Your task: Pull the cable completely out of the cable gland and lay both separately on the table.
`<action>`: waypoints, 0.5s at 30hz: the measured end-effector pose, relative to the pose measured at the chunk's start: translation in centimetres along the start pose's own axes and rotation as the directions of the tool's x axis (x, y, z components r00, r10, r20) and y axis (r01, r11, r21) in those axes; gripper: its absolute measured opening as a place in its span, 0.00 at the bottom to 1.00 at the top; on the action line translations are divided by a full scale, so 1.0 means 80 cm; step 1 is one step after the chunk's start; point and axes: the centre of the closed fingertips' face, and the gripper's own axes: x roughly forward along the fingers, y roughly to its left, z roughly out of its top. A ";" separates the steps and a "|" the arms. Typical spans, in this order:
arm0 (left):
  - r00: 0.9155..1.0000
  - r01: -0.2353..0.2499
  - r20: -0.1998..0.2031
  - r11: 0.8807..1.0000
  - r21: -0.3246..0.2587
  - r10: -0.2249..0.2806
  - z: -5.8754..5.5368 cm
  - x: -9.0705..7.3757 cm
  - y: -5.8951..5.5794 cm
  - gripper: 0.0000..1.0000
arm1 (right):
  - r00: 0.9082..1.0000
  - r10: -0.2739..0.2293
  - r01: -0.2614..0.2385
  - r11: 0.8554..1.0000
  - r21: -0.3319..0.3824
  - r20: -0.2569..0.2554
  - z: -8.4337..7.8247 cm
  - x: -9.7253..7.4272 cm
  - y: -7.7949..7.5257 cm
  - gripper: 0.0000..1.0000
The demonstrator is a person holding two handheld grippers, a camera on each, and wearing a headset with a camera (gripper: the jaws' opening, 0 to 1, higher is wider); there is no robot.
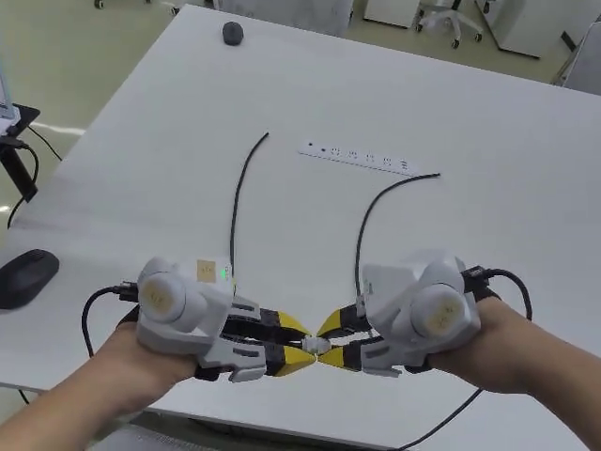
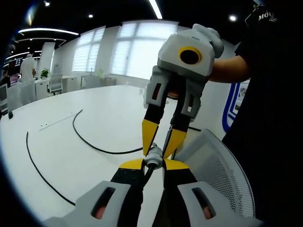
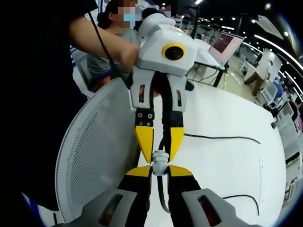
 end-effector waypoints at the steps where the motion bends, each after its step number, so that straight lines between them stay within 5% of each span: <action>1: 1.000 0.000 -0.002 1.000 -0.003 0.000 0.001 0.000 -0.001 0.15 | 1.000 0.003 -0.003 1.000 0.003 0.005 0.000 -0.001 0.000 0.07; 7: 1.000 -0.005 0.000 1.000 -0.016 0.005 0.010 -0.003 0.000 0.14 | 0.994 0.012 -0.028 0.989 0.147 0.111 0.006 -0.009 -0.007 0.11; 10: 1.000 -0.019 0.006 1.000 -0.006 0.019 0.017 -0.005 0.002 0.14 | 0.981 0.039 -0.091 0.958 0.272 0.190 0.006 -0.018 -0.012 0.17; 12: 1.000 -0.020 0.011 1.000 0.002 0.020 0.024 -0.006 0.001 0.14 | 0.959 0.076 -0.179 0.909 0.377 0.272 0.007 -0.026 -0.014 0.19; 13: 1.000 -0.026 0.011 0.999 0.020 0.026 0.027 -0.005 0.002 0.14 | 0.939 0.082 -0.229 0.873 0.431 0.333 0.009 -0.033 -0.020 0.18; 14: 1.000 -0.028 0.010 0.999 0.025 0.027 0.028 -0.005 0.003 0.14 | 0.931 0.080 -0.244 0.861 0.446 0.356 0.010 -0.035 -0.023 0.17; 15: 1.000 -0.031 0.006 0.999 0.041 0.031 0.029 -0.005 0.003 0.14 | 0.905 0.084 -0.305 0.811 0.499 0.416 0.013 -0.041 -0.027 0.17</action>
